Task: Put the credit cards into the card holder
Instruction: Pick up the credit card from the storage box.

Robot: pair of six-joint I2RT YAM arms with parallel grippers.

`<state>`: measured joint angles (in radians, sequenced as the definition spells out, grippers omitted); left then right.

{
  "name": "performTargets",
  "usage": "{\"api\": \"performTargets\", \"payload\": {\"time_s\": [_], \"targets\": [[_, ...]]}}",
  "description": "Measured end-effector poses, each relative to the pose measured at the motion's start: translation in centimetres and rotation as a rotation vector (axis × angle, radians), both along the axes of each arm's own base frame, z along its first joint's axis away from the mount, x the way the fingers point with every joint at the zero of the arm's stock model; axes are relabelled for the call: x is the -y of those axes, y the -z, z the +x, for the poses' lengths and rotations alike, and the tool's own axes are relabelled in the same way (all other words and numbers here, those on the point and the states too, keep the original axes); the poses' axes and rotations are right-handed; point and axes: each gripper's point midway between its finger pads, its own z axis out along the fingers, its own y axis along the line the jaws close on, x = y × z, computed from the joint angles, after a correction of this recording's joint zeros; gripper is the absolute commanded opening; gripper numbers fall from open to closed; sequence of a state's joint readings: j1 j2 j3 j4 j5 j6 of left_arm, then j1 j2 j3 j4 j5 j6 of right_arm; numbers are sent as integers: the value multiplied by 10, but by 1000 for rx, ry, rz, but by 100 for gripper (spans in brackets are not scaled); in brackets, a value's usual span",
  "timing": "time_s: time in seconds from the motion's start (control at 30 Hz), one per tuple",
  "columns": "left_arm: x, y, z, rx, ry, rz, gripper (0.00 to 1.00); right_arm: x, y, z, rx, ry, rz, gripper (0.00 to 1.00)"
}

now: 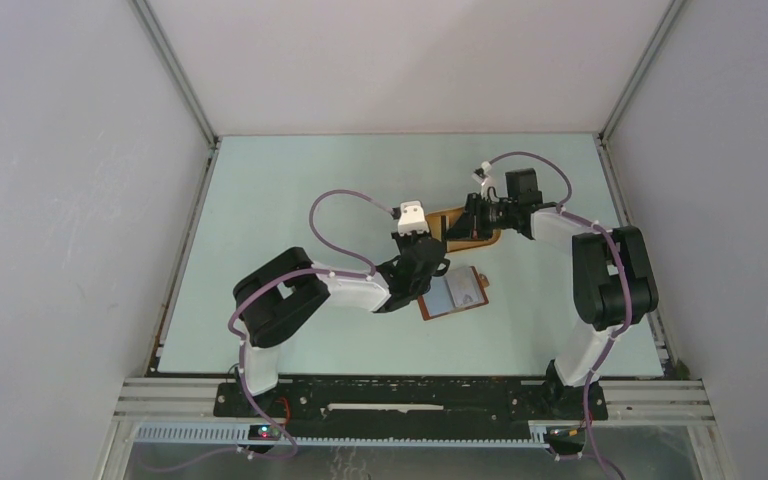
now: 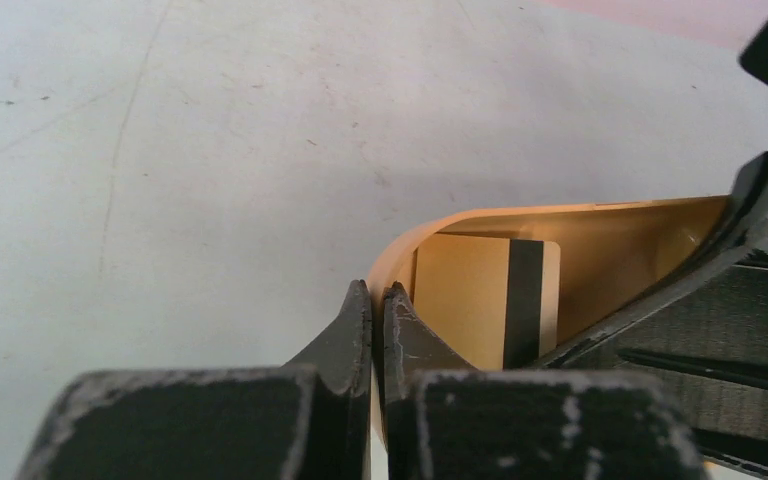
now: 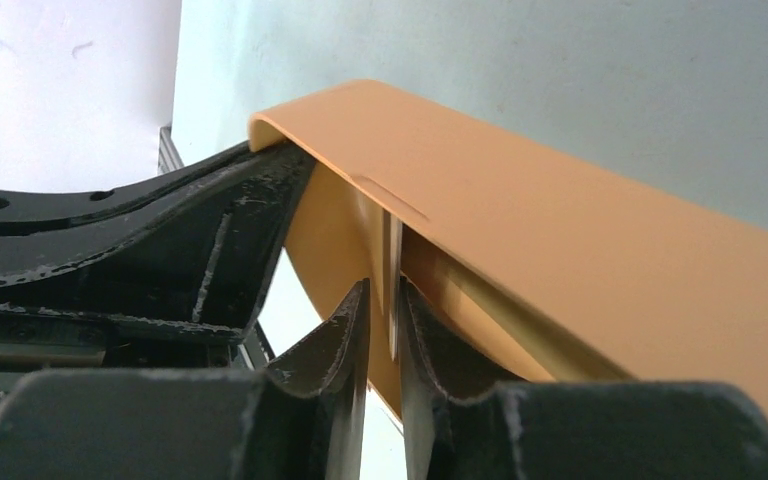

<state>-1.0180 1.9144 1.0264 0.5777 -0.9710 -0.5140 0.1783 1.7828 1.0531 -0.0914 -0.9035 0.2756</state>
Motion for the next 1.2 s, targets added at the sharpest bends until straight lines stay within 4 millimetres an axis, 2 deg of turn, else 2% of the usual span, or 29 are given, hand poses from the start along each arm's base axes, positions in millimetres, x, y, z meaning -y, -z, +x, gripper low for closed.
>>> {"api": "performTargets", "payload": {"time_s": [0.23, 0.27, 0.37, 0.4, 0.63, 0.9, 1.2], "targets": [[8, 1, -2, -13, 35, -35, 0, -8, -5, -9, 8, -58, 33, 24], [9, 1, -2, -13, 36, -37, 0, -8, -5, -9, 8, -58, 33, 21], [9, 2, -2, -14, 36, -42, 0, -7, -3, -7, 8, -45, 15, 1], [9, 2, -2, -14, 37, -42, 0, -5, -1, -6, 10, -37, 3, 0], [7, 8, 1, -43, 44, -51, 0, 8, 5, -1, 15, 16, -76, 0], [-2, 14, 13, -96, 11, -82, 0, 17, -10, 4, 104, -15, -103, 0], [5, 12, 17, -129, 10, -73, 0, 24, -25, 3, 144, -52, -46, 0]]}}
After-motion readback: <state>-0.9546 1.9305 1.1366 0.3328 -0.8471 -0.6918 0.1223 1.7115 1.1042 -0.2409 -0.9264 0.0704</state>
